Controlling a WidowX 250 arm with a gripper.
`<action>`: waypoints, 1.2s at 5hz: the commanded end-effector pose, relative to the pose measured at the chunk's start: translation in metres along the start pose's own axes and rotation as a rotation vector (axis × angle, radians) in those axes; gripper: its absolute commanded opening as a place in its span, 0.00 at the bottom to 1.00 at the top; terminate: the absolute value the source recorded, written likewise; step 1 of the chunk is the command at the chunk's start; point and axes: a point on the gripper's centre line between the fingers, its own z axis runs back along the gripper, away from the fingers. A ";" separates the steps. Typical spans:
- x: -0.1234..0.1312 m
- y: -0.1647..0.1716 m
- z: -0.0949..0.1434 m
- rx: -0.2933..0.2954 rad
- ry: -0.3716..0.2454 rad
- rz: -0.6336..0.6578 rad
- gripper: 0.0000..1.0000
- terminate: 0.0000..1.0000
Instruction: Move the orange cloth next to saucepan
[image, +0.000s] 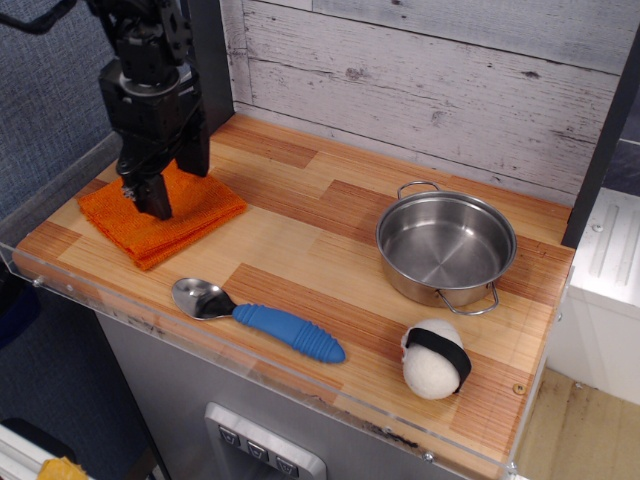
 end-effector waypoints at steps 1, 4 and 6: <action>0.018 0.015 0.001 -0.001 -0.005 0.055 1.00 0.00; 0.014 0.009 -0.018 0.024 0.022 0.051 1.00 0.00; -0.005 -0.010 -0.018 0.008 0.047 0.005 1.00 0.00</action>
